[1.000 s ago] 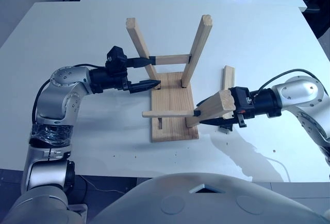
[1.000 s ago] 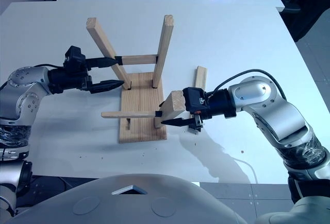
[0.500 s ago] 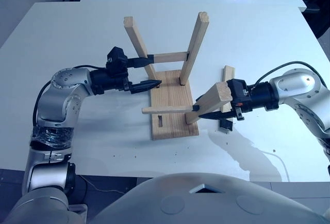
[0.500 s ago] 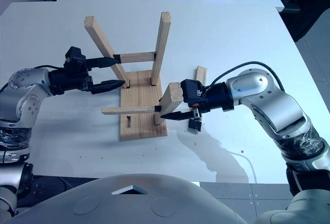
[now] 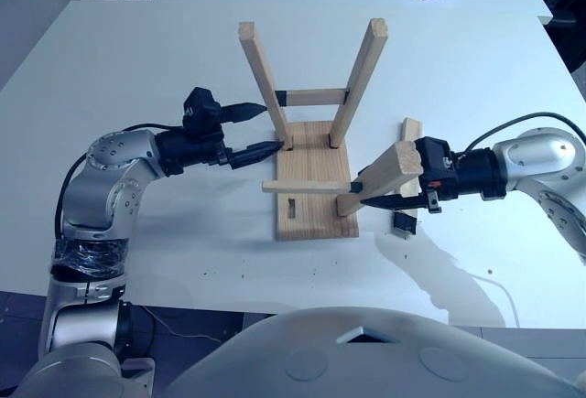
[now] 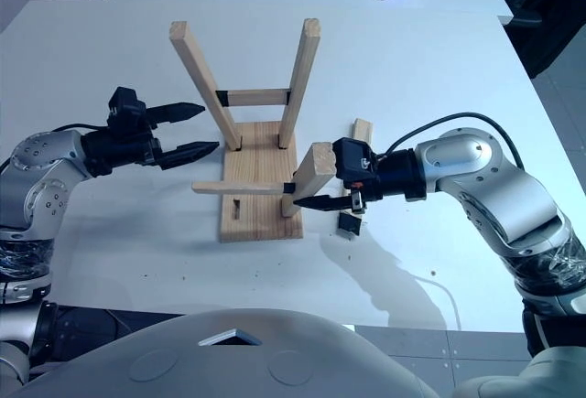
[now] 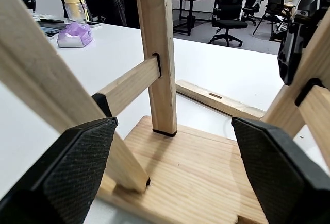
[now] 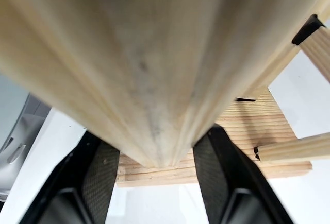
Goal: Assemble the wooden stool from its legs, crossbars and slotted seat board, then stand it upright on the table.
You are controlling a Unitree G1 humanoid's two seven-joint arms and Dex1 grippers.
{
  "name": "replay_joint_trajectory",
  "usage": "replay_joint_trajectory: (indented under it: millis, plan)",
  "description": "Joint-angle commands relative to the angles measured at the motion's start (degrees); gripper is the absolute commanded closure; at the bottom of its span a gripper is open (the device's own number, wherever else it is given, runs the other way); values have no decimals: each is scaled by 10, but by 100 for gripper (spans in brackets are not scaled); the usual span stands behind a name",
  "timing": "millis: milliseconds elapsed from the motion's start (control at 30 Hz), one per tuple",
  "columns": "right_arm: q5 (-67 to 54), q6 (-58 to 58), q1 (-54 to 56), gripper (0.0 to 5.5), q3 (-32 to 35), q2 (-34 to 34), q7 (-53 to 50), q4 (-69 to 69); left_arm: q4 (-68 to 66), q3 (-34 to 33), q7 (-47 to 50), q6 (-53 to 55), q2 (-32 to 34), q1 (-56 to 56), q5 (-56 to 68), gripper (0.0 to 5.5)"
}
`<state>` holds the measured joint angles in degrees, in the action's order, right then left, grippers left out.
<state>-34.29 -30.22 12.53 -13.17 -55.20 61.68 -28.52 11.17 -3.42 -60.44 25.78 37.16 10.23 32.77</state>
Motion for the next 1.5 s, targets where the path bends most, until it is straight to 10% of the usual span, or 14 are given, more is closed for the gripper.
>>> replay_joint_trajectory:
  millis: [33, 1033, 1500]
  plan:
    - [52, -90, -16, 346, -14, -26, -51, 20, 1, -12, 4, -4, 0, -1, 5, 142]
    - [138, -57, -137, 236, 95, -64, -84, 37, -36, -32, 2, -12, 8, 25, -1, 142]
    - [99, -611, -126, 161, 222, 316, -464, -209, -13, -74, 50, -7, 5, -21, -3, 142]
